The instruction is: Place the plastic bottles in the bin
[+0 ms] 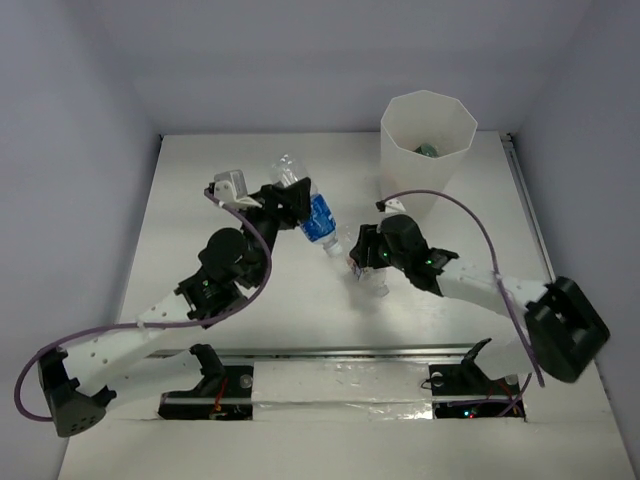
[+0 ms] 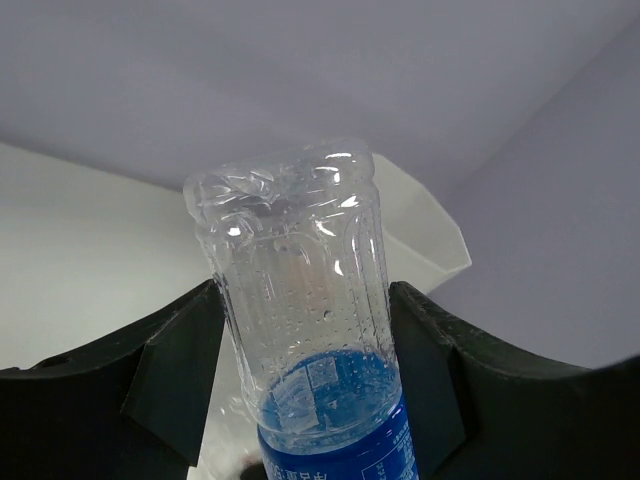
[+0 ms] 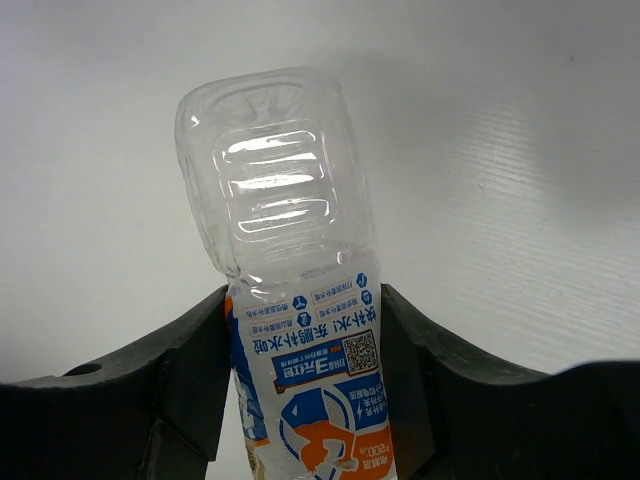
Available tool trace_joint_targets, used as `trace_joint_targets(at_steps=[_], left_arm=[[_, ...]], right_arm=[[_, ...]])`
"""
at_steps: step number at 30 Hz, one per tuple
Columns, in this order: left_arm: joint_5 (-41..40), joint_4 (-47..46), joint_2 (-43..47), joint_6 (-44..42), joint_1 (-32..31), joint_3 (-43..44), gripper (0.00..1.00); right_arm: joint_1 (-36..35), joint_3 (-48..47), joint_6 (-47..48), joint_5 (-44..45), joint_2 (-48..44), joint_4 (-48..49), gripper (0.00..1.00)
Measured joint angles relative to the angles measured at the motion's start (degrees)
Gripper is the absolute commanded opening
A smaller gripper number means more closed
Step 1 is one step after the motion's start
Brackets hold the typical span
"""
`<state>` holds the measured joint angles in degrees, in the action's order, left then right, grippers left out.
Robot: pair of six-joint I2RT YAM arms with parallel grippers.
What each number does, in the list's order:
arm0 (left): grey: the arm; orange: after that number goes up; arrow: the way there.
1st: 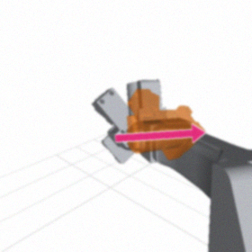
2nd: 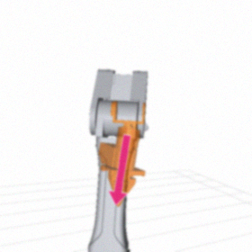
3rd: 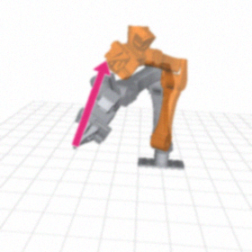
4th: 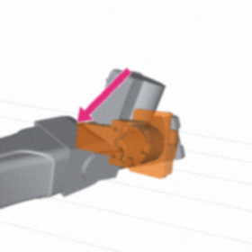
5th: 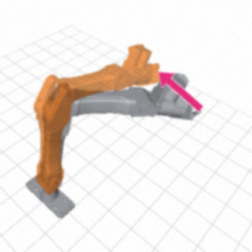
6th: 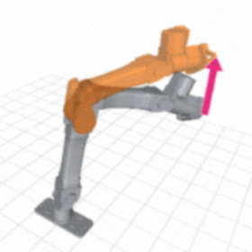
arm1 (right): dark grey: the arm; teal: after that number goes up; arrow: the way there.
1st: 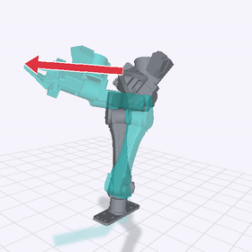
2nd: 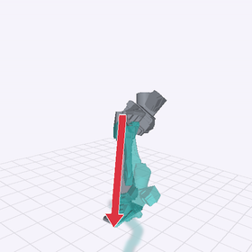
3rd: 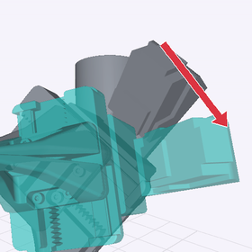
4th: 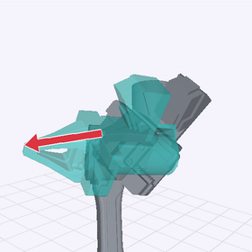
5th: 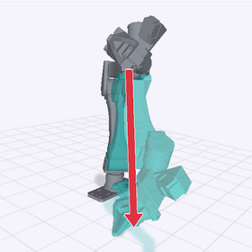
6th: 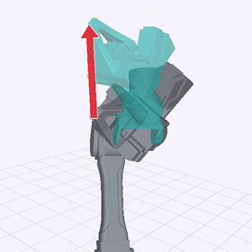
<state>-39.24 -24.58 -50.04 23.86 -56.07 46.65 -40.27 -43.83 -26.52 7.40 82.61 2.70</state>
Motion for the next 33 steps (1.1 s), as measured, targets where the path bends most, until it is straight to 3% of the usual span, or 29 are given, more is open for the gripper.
trace_joint_targets(at_steps=[4,9,21,28,33], left_arm=[[2.97,-3.04,-7.56,-2.25,3.82,7.78,0.30],[8.52,-3.89,-21.57,-4.17,8.28,23.41,0.30],[14.16,-0.57,-55.87,-10.27,10.08,63.41,0.33],[14.01,-0.33,-74.03,-11.85,10.08,86.49,0.32],[13.03,-5.11,-81.42,-13.90,10.08,89.88,0.34]], right_arm=[[-0.02,4.15,-0.48,-1.99,-15.76,-0.48,0.37],[-0.68,7.72,-0.70,-3.78,-34.14,-1.20,0.37],[-0.68,9.73,-1.64,-3.91,-61.57,-16.50,0.34],[-0.68,7.39,-2.47,-1.20,-67.30,-20.72,0.33],[-0.68,7.23,-3.10,-1.07,-69.22,-23.50,0.34]])
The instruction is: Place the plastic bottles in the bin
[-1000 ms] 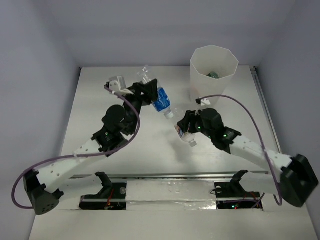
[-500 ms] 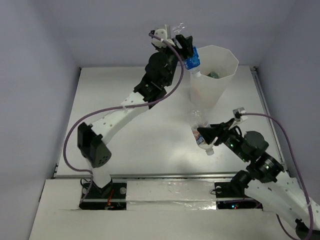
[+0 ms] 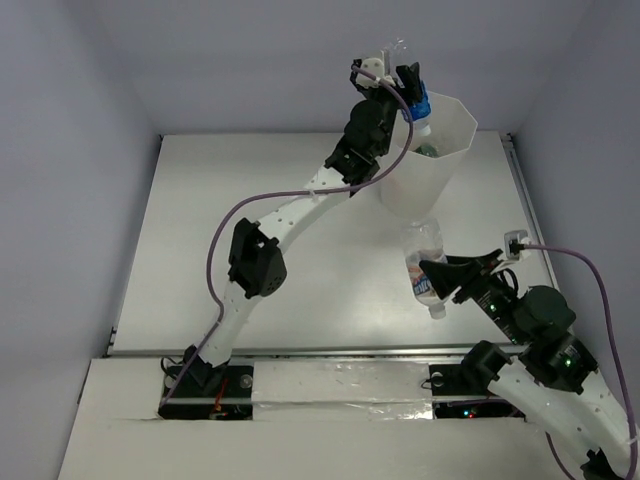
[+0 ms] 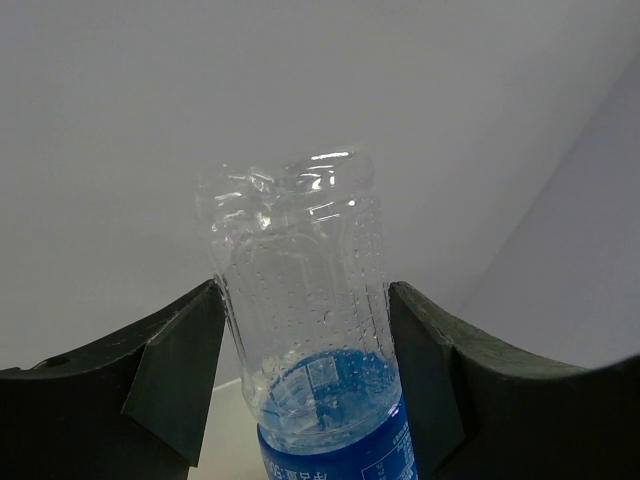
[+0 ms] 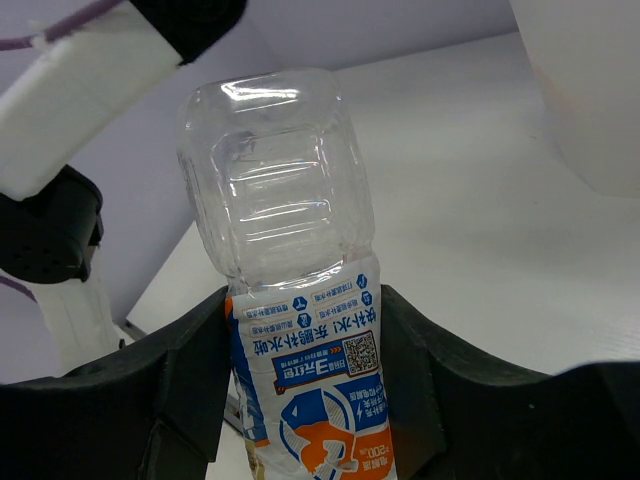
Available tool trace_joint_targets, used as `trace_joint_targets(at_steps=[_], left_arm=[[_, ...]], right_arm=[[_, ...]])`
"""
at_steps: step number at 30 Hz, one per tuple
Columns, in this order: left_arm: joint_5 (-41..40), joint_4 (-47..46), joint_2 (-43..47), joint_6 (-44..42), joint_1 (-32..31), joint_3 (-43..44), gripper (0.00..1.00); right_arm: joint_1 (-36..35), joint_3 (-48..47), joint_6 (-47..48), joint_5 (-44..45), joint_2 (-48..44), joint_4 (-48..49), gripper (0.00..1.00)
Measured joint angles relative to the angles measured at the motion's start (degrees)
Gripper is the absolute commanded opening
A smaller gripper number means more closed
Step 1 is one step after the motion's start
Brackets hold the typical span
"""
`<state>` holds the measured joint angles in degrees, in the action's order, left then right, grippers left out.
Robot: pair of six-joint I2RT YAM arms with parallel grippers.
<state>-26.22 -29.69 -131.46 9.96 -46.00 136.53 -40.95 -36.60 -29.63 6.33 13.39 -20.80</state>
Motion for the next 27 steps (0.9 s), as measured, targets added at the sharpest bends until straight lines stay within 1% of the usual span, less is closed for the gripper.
trace_joint_targets(at_steps=[1,3,4,6,7,9,10,11,14,16,18,19,21,25,27], left_arm=[[-0.15,-1.01,-1.20,-0.55,0.00,0.02,0.36],[-0.09,-2.67,-3.32,-1.49,0.00,0.02,0.44],[-0.09,-3.10,-4.31,-1.97,0.00,0.00,0.58],[0.13,-3.93,-5.70,-2.51,0.00,-0.15,0.71],[0.35,-4.35,-5.95,-2.75,0.00,-1.11,0.80],[0.74,-5.35,-5.92,-3.06,0.00,-3.19,0.90],[1.01,-5.62,-5.68,-3.10,0.00,-4.35,0.97],[1.20,-5.64,-5.22,-3.32,0.00,-5.66,0.99],[2.47,-5.09,-1.79,-4.15,-0.02,-10.95,0.99],[3.65,-4.98,2.84,-4.68,-0.02,-15.82,0.99],[4.37,-4.85,9.29,-4.94,-0.02,-21.55,0.99],[4.98,-5.49,13.11,-4.92,-0.02,-24.81,0.99],[5.40,-7.48,23.74,-4.37,-0.04,-34.67,0.99],[5.68,-14.97,46.31,-0.90,-0.13,-55.10,0.99],[4.83,-18.47,55.71,1.40,-0.42,-64.72,0.99]], right_arm=[[0.00,0.00,-0.04,0.04,-0.37,-0.31,0.34],[0.00,0.00,-0.20,0.13,-1.14,-0.66,0.34],[0.00,0.00,-0.22,0.13,-1.36,-0.70,0.34],[0.00,-0.26,-0.17,0.15,-1.33,-0.70,0.34],[0.00,-0.63,-0.11,0.26,-1.07,-0.74,0.34],[0.00,-2.19,0.39,0.72,0.07,-0.85,0.34],[0.00,-3.26,0.81,1.01,0.87,-0.94,0.34],[0.00,-4.55,1.40,1.46,1.81,-1.07,0.34],[0.00,-8.98,3.34,4.37,4.35,-1.55,0.34],[0.00,-11.67,4.76,6.75,5.09,-1.57,0.34],[0.00,-14.21,5.92,8.74,5.86,-1.49,0.34],[0.00,-15.72,6.51,9.88,6.51,-1.38,0.34],[0.00,-18.88,7.74,12.04,8.57,-0.68,0.34],[0.00,-24.33,10.64,16.65,14.38,2.47,0.34],[0.00,-26.64,12.26,19.19,17.70,4.61,0.34]])
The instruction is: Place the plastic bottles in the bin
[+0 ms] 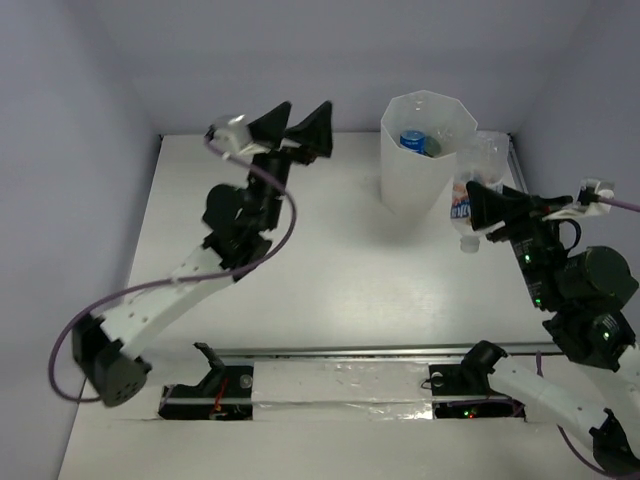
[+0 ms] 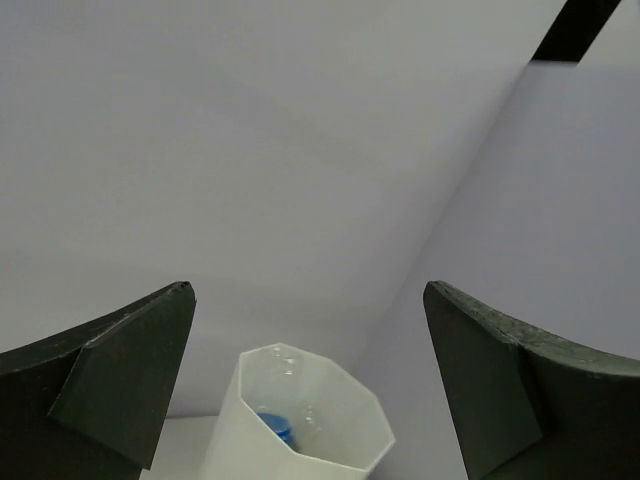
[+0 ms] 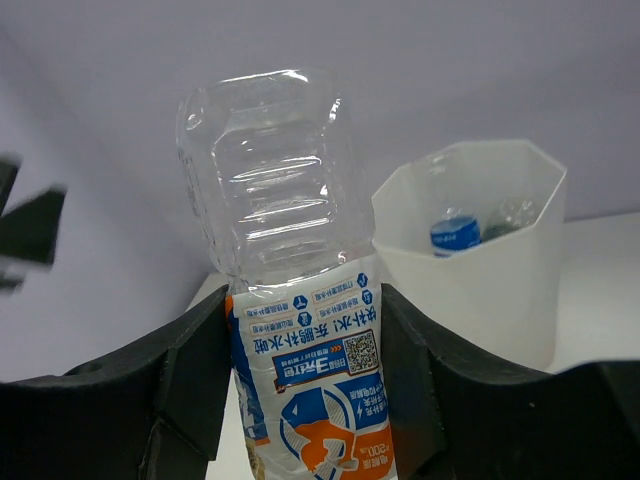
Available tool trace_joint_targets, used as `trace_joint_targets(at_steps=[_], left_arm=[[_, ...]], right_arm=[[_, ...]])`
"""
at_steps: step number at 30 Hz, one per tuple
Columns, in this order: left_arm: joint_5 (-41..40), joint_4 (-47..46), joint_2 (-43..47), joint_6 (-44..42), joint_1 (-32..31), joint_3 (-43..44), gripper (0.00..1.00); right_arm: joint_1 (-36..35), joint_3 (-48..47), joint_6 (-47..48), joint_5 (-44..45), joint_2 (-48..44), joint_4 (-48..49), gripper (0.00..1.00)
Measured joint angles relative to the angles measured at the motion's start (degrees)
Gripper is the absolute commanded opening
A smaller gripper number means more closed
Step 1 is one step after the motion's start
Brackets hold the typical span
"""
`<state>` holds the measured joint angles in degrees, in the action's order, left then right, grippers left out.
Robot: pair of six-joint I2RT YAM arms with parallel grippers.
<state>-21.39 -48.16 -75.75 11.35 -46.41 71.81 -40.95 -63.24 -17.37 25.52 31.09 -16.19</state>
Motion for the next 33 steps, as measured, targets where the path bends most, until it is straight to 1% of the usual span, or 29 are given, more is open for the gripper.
trace_joint_targets(at_steps=[2,4,7,11,14,18,21,26,30,33], left_arm=[[-0.72,-2.75,7.96,3.21,-0.07,-10.16,0.99],[-1.49,-3.50,13.94,6.36,-0.15,-18.99,0.99],[-1.68,-1.68,19.34,10.58,-0.52,-29.79,0.99],[-0.83,5.81,23.82,15.58,-1.29,-42.03,0.99],[0.13,10.16,30.69,18.78,-2.03,-48.72,0.98],[1.16,13.25,40.26,22.29,-2.69,-53.27,0.98],[2.73,15.37,44.26,24.15,-2.91,-54.38,0.98],[4.57,17.92,46.56,25.20,-3.45,-54.75,0.99],[4.59,19.43,47.08,25.18,-3.48,-56.08,0.99],[4.46,20.59,46.90,24.90,-3.48,-56.22,0.99]], right_arm=[[0.00,-2.56,2.21,2.86,4.48,2.71,0.34],[0.24,-5.53,4.46,5.57,9.73,5.44,0.34],[2.62,-8.76,7.30,7.06,17.86,10.58,0.35],[9.57,-12.72,8.81,5.97,28.13,17.11,0.35],[14.21,-15.21,9.46,5.38,36.41,22.53,0.35],[17.79,-16.96,10.47,5.53,45.37,29.57,0.34],[20.20,-18.71,10.47,5.42,51.84,33.24,0.34],[24.39,-23.12,9.25,4.17,60.63,35.28,0.35],[25.90,-23.08,9.16,4.33,63.87,37.51,0.37],[25.88,-20.35,8.33,4.52,63.73,40.48,0.47]])
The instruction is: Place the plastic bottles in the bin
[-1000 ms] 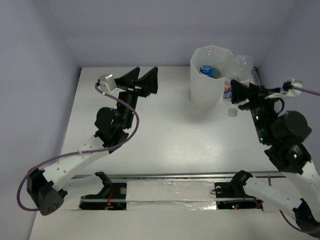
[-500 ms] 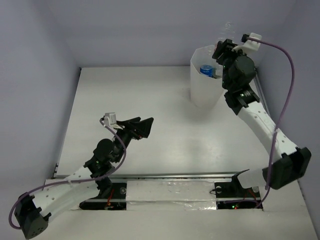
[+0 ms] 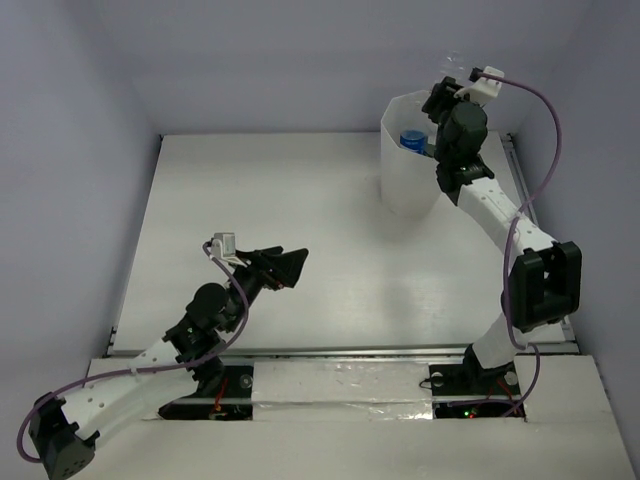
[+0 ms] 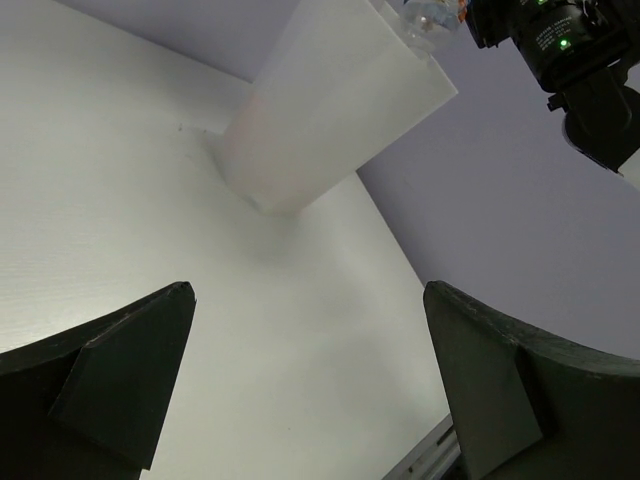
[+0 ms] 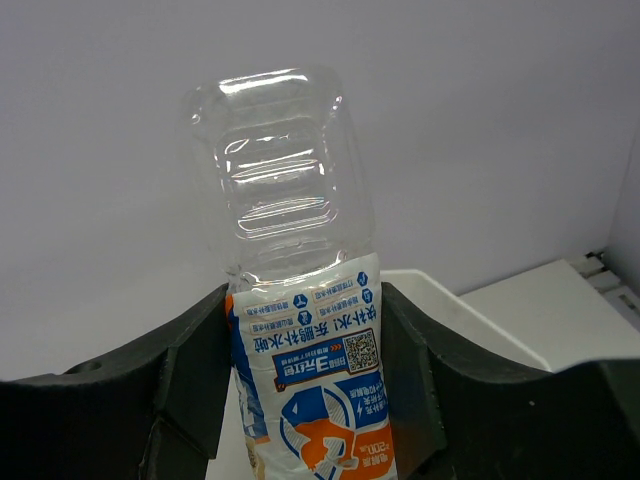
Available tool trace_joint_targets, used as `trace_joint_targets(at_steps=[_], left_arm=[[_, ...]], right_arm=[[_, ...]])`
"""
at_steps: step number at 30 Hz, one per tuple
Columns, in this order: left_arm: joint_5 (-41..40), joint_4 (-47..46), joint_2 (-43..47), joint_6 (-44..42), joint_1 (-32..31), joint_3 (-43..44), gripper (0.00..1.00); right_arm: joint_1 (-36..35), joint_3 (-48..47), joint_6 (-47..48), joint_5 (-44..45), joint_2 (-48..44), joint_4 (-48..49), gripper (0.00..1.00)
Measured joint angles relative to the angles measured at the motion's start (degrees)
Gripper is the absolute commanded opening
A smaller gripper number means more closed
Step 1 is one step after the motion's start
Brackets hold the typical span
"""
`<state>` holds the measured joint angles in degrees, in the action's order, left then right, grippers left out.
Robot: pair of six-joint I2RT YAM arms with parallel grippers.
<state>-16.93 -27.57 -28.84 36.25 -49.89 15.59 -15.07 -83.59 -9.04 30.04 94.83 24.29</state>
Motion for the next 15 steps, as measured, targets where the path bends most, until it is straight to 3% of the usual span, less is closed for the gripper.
trace_joint_targets(at_steps=[6,12,15], left_arm=[[-0.87,1.75,-0.46,-0.72,0.00,0.02,0.99],[-2.34,3.80,-0.15,-0.79,0.00,0.15,0.99],[-2.93,4.98,-0.15,-0.79,0.00,0.46,0.99]], right_arm=[[0.00,7.13,-2.82,-0.28,-2.36,3.32,0.86],[0.00,11.08,-3.98,-0.22,-8.61,3.67,1.00],[0.00,12.44,-4.68,-0.52,-13.99,3.56,1.00]])
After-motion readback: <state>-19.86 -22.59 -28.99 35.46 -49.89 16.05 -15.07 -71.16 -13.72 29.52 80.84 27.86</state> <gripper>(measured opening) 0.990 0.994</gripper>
